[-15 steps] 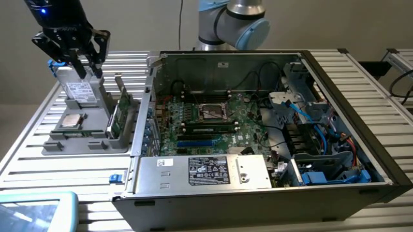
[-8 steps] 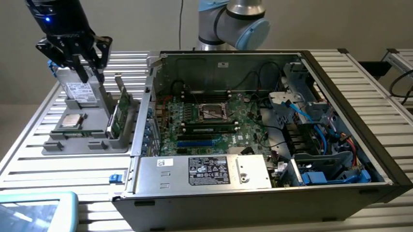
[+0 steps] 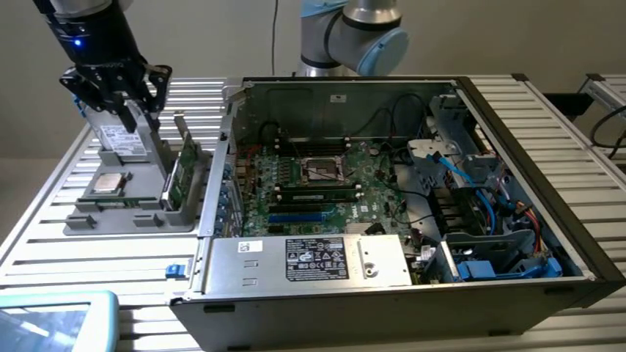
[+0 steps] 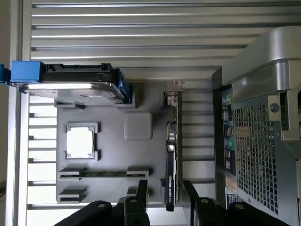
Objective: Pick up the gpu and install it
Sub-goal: 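Pick up the gpu and move the gpu toward the slot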
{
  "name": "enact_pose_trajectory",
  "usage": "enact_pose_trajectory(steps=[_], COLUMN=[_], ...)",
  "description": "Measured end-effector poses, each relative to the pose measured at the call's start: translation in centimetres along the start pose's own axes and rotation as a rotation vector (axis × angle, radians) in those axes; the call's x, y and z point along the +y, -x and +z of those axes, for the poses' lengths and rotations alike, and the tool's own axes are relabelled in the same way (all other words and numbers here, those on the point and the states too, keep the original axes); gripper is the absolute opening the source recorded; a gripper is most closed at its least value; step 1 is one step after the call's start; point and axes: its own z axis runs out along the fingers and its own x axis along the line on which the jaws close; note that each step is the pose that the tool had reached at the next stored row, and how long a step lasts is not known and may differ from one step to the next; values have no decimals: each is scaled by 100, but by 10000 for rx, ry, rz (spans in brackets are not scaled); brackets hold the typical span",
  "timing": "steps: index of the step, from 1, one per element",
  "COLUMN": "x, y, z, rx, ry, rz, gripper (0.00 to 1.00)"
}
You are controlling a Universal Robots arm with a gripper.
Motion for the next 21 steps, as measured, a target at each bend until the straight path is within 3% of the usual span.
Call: enact_pose_trajectory(steps=[19, 21], x=[1, 1], y=[36, 36], z=[347, 373], rx=[-2, -28], ry=[0, 1], rz=[1, 0], gripper=[42, 42])
